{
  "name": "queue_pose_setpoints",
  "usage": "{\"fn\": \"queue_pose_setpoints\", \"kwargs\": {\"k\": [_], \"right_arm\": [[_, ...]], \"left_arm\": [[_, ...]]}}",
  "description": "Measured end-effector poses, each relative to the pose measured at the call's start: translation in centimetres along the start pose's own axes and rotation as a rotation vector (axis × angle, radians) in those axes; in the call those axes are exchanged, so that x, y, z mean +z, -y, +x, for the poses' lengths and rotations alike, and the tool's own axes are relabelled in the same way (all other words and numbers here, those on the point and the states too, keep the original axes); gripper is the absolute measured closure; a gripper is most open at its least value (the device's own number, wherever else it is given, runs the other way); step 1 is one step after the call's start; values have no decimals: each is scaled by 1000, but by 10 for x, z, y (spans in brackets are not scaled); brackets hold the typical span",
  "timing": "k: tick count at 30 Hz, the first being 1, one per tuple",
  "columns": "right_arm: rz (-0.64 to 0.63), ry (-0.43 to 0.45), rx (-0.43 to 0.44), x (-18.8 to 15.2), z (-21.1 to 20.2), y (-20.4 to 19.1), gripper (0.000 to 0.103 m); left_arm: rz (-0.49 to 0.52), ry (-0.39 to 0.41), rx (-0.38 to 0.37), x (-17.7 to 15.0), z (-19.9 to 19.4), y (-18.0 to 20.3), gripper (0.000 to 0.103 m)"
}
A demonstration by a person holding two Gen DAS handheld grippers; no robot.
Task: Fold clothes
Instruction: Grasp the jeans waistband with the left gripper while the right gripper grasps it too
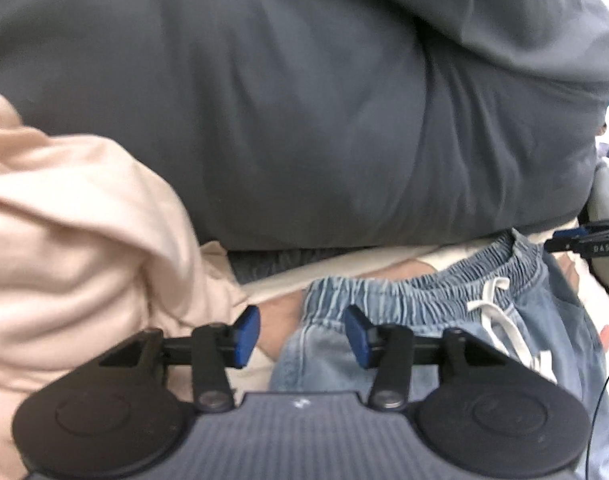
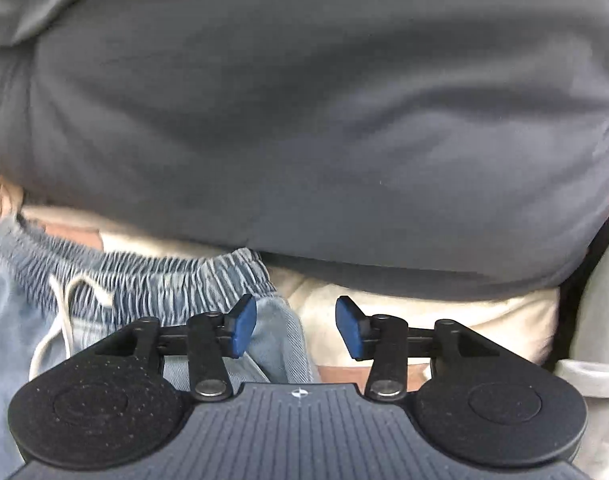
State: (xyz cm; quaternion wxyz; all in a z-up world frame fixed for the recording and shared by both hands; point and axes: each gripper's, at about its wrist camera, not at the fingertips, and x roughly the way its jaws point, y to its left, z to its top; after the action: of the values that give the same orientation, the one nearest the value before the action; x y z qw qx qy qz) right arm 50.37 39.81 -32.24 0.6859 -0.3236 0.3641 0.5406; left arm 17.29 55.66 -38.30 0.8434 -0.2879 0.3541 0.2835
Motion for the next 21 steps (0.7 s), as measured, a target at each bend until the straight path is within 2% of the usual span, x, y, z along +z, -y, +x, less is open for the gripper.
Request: {"fn": "queue_pose_setpoints", "kwargs": {"k": [9,12,15,17,18,19,20,21], "right_arm": [[-105,-89,25,-6,37,-15,51],[-179,-129,22,-4,41,-21,51],[-211,-176,31,2,41,-20,51],[-241,-208,34,2,43,-20,51],[-245,-213,32,2,44,-19,53],[-242,-212,28,1,46,-20,64],[-239,-210,23,-1,47,-22,68],[-236,-207,18,-3,49,-23,77]], "left_arm": [[63,-80,-13,-15,24,1,53],[84,-106,-17,-20,32,2,56],[103,-128,-17,-24,39,1,66],[110,-133,-10,-24,39,0,86],[110,-131,-8,-24,39,0,89],[110,-126,-5,-24,37,-1,91],[111,-118,2,-25,35,-1,92],[114,-108,13,-25,33,-1,92]]}}
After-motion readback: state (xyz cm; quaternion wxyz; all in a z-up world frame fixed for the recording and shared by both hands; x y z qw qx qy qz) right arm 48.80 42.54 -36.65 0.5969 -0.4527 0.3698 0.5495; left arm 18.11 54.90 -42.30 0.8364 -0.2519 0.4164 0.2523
